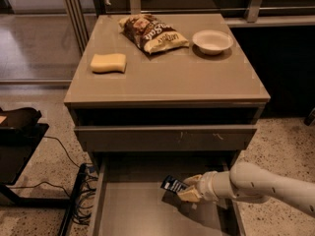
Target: Place rxbar blueberry into middle drawer
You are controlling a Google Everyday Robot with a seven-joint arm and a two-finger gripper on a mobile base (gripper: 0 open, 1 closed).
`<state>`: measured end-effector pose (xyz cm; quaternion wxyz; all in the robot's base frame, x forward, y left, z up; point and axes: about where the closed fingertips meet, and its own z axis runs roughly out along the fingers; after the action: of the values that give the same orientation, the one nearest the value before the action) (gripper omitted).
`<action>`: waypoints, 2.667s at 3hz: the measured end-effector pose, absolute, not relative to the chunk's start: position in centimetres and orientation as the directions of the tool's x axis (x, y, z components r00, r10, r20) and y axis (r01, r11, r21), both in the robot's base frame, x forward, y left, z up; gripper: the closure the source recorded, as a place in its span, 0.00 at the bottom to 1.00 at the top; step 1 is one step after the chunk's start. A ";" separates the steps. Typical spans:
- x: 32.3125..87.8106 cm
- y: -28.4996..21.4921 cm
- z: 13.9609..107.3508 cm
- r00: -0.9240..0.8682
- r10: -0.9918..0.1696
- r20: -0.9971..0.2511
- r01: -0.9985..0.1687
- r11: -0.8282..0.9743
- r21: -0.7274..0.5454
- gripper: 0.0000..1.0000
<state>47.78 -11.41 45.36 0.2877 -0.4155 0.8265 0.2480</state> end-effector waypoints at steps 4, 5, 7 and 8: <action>46.2 -9.8 38.9 -0.512 -0.647 -0.565 -0.846 0.496 0.197 0.81; 46.2 -9.8 38.9 -0.512 -0.647 -0.565 -0.846 0.496 0.197 0.59; 46.2 -9.8 38.9 -0.512 -0.647 -0.565 -0.846 0.496 0.198 0.12; 46.2 -9.8 38.9 -0.512 -0.647 -0.565 -0.846 0.496 0.198 0.00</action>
Offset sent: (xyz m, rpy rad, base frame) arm -0.0214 0.0149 -0.0826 -0.1459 0.1317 0.0882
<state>46.21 -9.78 38.86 0.2142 -0.4453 0.8379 0.2318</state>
